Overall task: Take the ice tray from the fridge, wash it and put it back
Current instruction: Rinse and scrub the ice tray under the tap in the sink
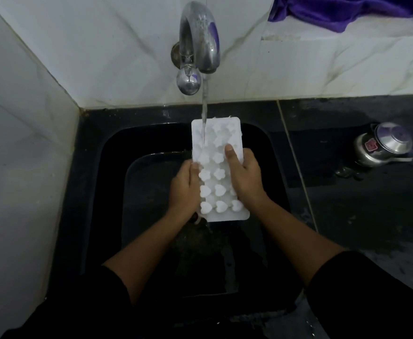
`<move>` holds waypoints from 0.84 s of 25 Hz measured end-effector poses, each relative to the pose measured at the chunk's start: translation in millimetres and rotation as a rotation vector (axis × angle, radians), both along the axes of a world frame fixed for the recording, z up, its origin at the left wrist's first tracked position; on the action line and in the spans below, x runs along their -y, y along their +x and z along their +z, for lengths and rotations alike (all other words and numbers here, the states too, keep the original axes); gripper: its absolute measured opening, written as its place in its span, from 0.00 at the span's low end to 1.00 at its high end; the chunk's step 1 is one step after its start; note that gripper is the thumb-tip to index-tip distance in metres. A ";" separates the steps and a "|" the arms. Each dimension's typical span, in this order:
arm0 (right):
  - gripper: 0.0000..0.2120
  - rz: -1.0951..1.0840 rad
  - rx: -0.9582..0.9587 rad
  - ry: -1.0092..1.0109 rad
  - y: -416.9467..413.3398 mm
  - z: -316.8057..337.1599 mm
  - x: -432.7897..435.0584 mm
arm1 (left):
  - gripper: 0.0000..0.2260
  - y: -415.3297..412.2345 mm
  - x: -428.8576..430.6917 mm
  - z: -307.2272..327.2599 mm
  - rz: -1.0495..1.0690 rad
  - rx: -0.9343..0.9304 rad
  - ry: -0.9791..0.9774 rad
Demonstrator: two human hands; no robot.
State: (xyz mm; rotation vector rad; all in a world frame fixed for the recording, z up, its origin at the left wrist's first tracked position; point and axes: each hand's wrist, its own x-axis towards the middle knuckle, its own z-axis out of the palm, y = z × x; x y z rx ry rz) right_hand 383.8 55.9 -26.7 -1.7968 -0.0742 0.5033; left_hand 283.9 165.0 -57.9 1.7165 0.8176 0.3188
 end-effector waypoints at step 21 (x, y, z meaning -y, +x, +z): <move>0.21 0.644 0.521 -0.498 20.4 14.1 16.2 | 0.23 12.8 -84.0 24.5 -0.161 -0.087 -0.099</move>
